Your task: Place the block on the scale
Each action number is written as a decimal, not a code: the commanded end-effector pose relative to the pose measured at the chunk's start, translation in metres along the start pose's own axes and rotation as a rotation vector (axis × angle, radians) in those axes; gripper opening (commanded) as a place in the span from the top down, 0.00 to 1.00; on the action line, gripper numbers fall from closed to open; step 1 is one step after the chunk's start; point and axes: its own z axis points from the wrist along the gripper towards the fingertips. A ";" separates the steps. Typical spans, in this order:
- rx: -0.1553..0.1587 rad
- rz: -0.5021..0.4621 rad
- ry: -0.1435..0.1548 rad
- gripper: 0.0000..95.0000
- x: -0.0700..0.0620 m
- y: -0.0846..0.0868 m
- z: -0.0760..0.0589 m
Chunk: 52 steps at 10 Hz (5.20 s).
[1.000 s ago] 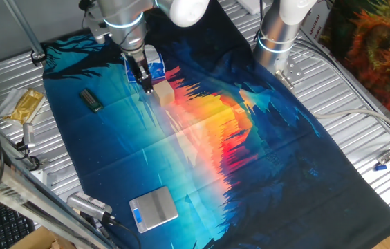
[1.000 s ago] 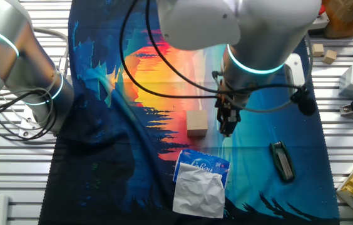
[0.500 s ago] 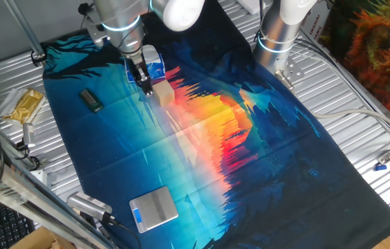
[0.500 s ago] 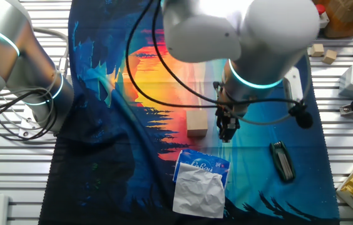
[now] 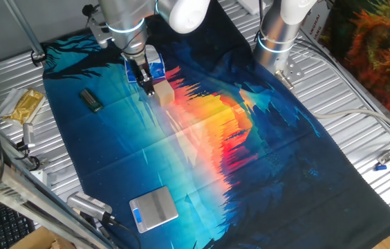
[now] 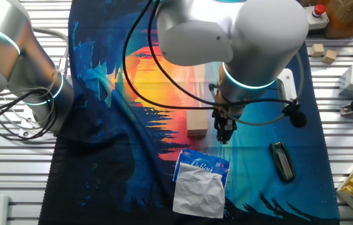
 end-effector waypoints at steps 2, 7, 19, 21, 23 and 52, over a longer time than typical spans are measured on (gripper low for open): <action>0.009 -0.012 -0.005 0.20 0.000 0.000 0.000; 0.007 -0.046 -0.034 0.20 0.000 0.000 0.000; 0.014 -0.002 -0.032 0.20 0.014 0.003 0.005; -0.002 0.019 -0.036 0.20 0.023 0.006 0.012; -0.018 0.026 -0.039 0.20 0.023 0.009 0.015; 0.001 0.103 -0.002 1.00 -0.015 0.071 -0.038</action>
